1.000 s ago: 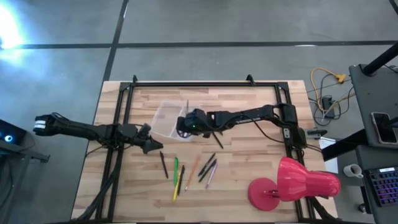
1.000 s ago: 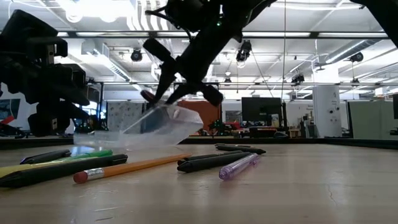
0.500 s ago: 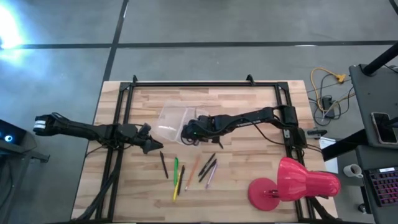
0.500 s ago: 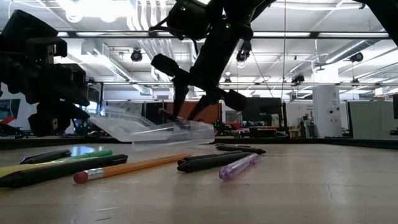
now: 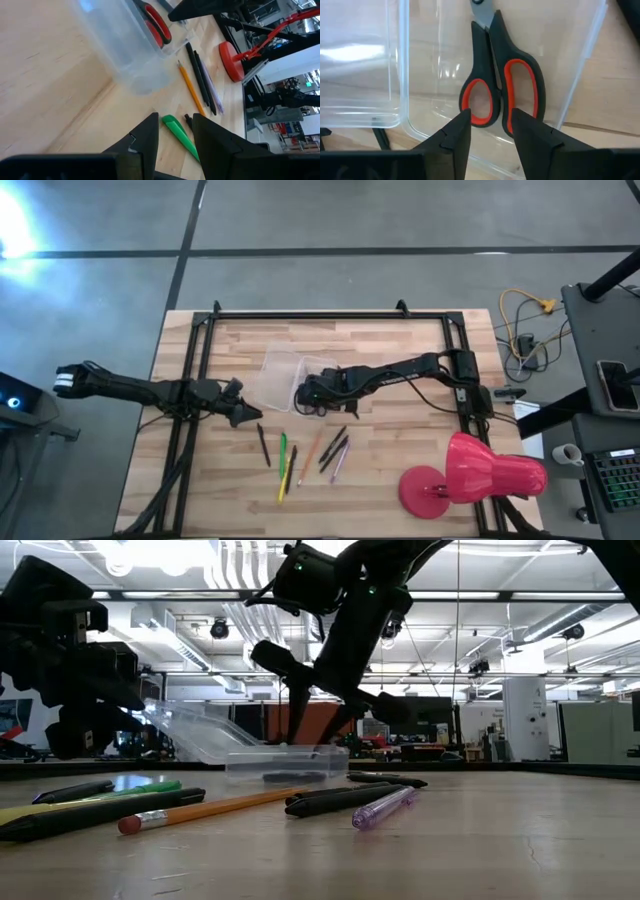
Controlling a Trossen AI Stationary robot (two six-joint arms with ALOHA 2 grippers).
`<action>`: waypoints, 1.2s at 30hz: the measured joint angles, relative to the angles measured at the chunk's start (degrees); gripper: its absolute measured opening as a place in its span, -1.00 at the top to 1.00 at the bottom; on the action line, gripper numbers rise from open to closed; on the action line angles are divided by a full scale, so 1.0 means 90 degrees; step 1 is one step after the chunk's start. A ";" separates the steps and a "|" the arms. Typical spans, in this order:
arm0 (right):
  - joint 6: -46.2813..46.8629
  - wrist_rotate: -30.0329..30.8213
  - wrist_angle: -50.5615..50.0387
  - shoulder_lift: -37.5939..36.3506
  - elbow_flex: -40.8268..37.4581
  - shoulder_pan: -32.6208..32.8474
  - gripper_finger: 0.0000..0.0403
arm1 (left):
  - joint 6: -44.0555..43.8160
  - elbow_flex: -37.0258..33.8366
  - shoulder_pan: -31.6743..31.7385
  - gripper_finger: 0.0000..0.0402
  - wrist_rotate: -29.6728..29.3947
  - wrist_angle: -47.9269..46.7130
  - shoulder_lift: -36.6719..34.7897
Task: Pick & place school supplies into a supply box
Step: Put the brown pen into the transparent supply box
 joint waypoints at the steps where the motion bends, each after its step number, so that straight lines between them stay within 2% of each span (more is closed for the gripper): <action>1: -0.0029 0.0012 0.0000 0.0000 0.0000 0.0000 0.32 | 0.0000 0.0000 0.0000 0.48 -0.0022 0.0000 0.0000; 6: -0.0560 0.0350 -0.0010 -0.0145 0.0104 0.0002 0.29 | 0.0002 0.0002 0.0000 0.48 -0.0155 -0.0004 0.0000; 11: -0.1780 0.0765 -0.0317 -0.0749 0.0180 0.0005 0.29 | 0.0002 0.0002 0.0000 0.48 -0.0153 -0.0005 0.0000; 15: -0.1939 0.0910 -0.1815 -0.1109 0.0162 0.0002 0.29 | 0.0000 0.0002 0.0000 0.48 -0.0185 -0.0005 0.0000; 19: -0.1926 0.0823 -0.3204 -0.1138 0.0042 -0.0046 0.29 | 0.0000 0.0002 0.0000 0.48 -0.0330 -0.0005 0.0000; 36: -0.2231 0.0669 -0.3099 -0.0653 -0.0058 -0.0024 0.29 | -0.0002 0.0002 0.0000 0.48 -0.0450 0.0003 0.0000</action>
